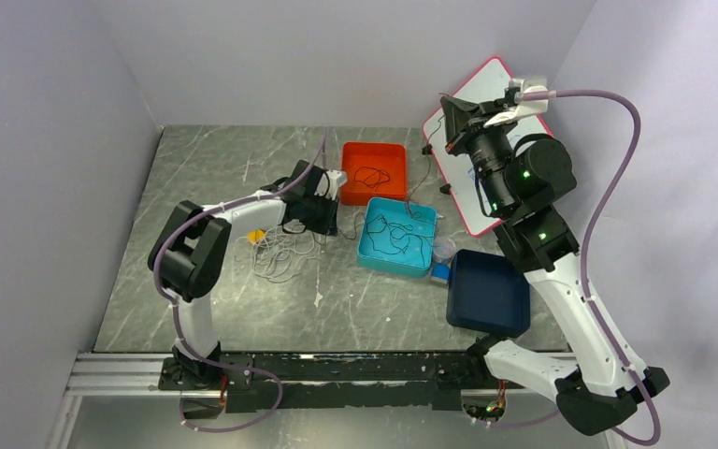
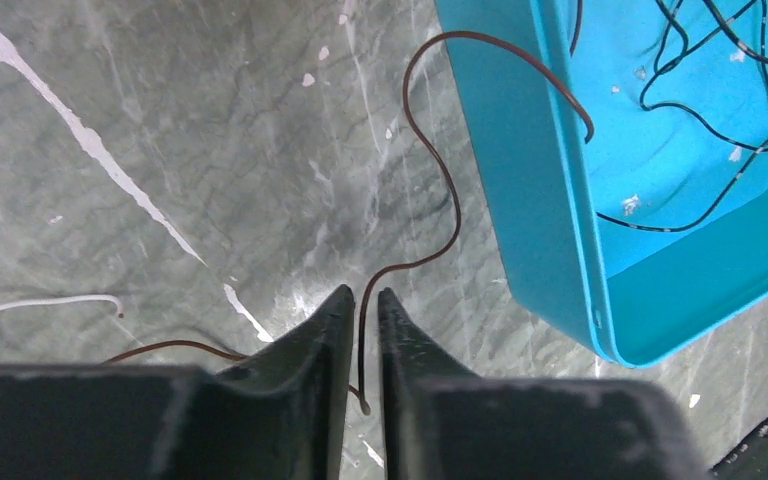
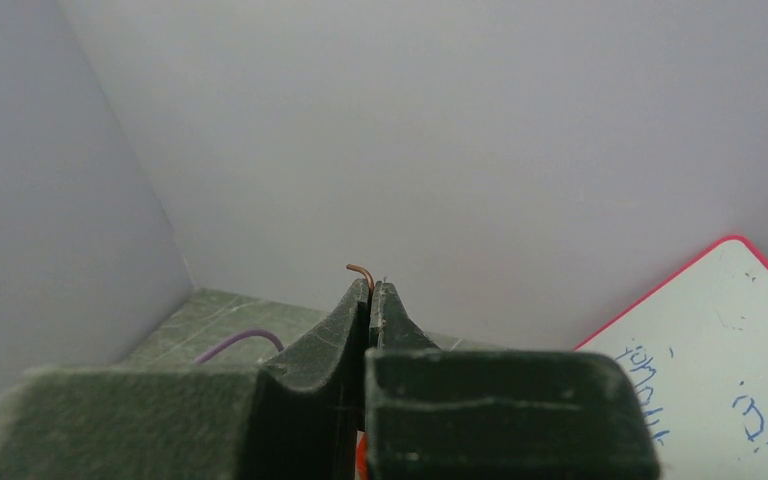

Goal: Untangle the cables

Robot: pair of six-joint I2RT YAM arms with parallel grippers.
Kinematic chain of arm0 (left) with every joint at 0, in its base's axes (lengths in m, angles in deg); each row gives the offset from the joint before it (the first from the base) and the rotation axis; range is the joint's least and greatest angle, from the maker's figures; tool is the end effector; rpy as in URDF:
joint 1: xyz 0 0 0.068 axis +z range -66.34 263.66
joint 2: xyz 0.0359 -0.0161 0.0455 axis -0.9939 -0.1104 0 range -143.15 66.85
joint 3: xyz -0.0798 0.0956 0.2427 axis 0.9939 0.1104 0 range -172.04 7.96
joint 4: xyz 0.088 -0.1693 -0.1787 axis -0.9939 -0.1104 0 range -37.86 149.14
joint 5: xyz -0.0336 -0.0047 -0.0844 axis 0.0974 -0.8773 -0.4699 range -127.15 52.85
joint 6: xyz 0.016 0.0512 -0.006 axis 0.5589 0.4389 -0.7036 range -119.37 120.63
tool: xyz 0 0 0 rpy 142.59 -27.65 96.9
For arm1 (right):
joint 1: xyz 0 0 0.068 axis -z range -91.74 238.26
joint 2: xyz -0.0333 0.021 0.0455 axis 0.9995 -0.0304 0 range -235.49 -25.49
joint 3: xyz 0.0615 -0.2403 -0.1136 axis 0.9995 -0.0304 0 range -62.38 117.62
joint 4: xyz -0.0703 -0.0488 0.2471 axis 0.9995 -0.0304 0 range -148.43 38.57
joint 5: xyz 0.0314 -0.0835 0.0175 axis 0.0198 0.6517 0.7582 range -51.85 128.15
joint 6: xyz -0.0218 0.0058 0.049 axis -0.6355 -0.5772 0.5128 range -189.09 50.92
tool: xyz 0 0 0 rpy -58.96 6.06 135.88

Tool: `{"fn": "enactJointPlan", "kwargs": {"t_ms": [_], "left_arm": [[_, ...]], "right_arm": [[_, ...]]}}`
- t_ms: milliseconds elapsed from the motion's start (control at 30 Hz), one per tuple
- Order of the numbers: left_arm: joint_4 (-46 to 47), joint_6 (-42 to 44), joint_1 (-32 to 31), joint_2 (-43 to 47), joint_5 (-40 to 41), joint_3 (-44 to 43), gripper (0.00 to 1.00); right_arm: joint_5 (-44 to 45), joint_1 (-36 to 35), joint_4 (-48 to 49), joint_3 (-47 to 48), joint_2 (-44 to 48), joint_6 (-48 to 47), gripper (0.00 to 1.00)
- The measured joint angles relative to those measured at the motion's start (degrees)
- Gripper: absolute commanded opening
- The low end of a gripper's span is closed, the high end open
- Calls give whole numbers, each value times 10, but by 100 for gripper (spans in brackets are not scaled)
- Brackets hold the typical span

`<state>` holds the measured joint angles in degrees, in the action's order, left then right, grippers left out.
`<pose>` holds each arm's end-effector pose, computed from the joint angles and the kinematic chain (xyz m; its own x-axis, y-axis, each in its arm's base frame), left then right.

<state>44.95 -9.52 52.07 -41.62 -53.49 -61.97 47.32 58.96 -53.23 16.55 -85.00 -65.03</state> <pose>0.3339 -0.2170 0.1721 -0.7814 0.2821 -0.5567 0.5183 0.7902 -0.3271 0.1782 0.0934 0.5122 0.2385 0.2139 -0.9473 -0.3684 0.9224 0.1156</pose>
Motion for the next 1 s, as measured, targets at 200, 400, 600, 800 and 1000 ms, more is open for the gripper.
{"fn": "enactJointPlan", "kwargs": {"t_ms": [200,400,600,800,1000], "left_arm": [[-26,0,-2,4,-9,-21,7],[-49,-1,-2,67,-8,-63,7],[-41,6,-2,175,-8,-78,7],[-26,12,14,252,-5,-57,7],[-13,12,72,310,-25,-3,7]], "right_arm": [[7,0,-1,0,5,-2,0],[7,0,-1,0,9,-3,0],[7,0,-1,-5,9,-3,0],[7,0,0,-6,5,-3,0],[7,0,3,-13,-2,-2,0]]}}
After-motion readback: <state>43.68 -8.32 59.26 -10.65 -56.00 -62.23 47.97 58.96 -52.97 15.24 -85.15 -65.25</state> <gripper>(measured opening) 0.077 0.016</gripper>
